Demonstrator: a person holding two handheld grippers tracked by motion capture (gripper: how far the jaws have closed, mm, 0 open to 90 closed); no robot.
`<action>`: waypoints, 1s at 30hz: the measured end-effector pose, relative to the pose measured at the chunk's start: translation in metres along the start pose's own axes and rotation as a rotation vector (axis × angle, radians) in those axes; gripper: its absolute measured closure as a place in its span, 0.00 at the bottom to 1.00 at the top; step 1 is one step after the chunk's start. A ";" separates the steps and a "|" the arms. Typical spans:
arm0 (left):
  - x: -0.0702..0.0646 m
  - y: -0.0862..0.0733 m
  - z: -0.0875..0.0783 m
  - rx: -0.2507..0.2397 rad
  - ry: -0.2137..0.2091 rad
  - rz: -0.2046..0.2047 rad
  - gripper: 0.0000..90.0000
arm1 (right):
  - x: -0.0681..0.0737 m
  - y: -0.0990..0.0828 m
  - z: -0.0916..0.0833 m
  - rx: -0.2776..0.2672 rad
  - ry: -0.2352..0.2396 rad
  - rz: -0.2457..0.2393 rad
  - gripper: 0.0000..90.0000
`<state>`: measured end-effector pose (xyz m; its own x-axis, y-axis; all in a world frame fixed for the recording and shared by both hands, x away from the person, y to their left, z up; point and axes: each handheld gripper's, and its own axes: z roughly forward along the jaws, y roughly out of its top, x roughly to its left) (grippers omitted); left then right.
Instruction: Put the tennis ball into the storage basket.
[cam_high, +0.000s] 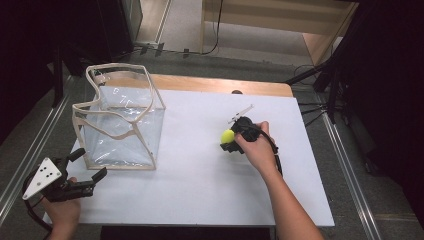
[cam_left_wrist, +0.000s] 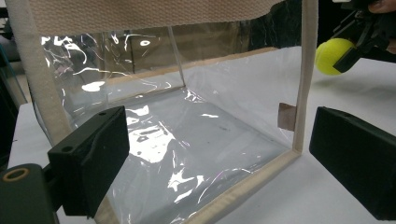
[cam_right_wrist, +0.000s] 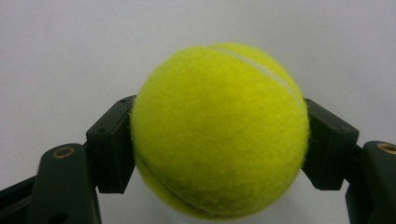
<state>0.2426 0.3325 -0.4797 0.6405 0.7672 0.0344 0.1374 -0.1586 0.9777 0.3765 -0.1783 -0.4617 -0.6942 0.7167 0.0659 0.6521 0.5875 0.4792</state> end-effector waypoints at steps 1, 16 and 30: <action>0.000 0.000 0.000 0.000 0.000 0.000 0.06 | 0.001 0.001 0.001 -0.002 -0.002 0.003 0.26; 0.000 0.000 0.000 0.000 -0.001 0.000 0.06 | 0.018 0.017 0.009 0.001 0.029 -0.034 0.26; 0.000 0.000 0.000 0.001 -0.001 -0.001 0.06 | 0.033 0.033 0.022 -0.006 0.064 -0.064 0.26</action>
<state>0.2429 0.3325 -0.4795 0.6409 0.7669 0.0333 0.1389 -0.1585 0.9775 0.3818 -0.1275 -0.4630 -0.7528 0.6519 0.0909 0.6039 0.6291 0.4895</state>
